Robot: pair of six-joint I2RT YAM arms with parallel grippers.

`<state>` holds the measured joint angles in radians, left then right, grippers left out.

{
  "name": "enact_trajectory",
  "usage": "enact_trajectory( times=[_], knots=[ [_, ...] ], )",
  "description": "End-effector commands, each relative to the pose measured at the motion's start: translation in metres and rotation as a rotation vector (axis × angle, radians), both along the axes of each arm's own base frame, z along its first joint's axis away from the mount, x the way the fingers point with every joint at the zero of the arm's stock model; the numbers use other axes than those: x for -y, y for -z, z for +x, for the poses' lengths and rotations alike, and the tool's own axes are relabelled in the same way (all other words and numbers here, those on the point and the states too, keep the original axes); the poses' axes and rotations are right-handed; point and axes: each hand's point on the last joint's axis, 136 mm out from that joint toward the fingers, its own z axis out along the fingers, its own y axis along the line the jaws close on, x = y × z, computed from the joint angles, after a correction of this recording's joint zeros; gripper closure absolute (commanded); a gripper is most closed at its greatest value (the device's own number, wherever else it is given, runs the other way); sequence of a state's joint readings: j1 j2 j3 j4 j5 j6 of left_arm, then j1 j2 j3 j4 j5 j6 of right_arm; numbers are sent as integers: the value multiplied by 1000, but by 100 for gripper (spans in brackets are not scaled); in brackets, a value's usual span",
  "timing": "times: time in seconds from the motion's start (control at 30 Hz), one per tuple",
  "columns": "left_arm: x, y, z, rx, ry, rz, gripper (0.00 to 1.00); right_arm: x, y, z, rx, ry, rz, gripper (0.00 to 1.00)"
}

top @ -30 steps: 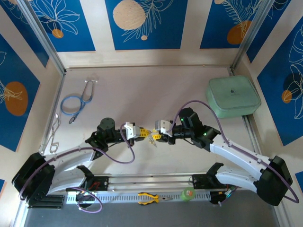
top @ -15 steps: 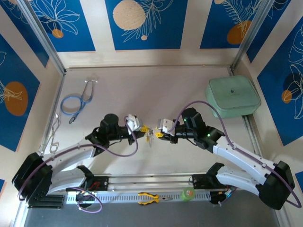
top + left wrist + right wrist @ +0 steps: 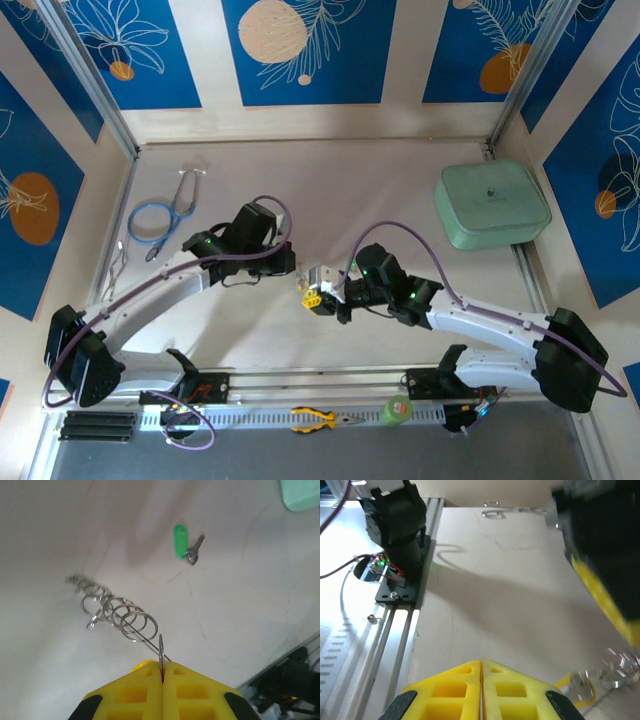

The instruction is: Put the keys on the keyring

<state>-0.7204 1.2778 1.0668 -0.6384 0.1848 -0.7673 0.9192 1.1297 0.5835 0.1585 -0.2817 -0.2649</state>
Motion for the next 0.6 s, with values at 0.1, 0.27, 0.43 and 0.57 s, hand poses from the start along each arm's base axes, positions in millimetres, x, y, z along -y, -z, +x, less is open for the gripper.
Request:
enact_trajectory(
  times=[0.1,0.27,0.43,0.57],
  knots=[
    [-11,-7,-36,-415,-290,-19,100,-14,-1,7,65,39,65,86],
    [-14,1,-52,-569,-342,35,100,-26,1,12,97,44,92,84],
    [-9,4,-60,-662,-392,5,100,-26,24,28,167,121,22,85],
    [-8,3,-62,-696,-426,-11,100,-20,39,28,244,134,-17,84]
  ],
)
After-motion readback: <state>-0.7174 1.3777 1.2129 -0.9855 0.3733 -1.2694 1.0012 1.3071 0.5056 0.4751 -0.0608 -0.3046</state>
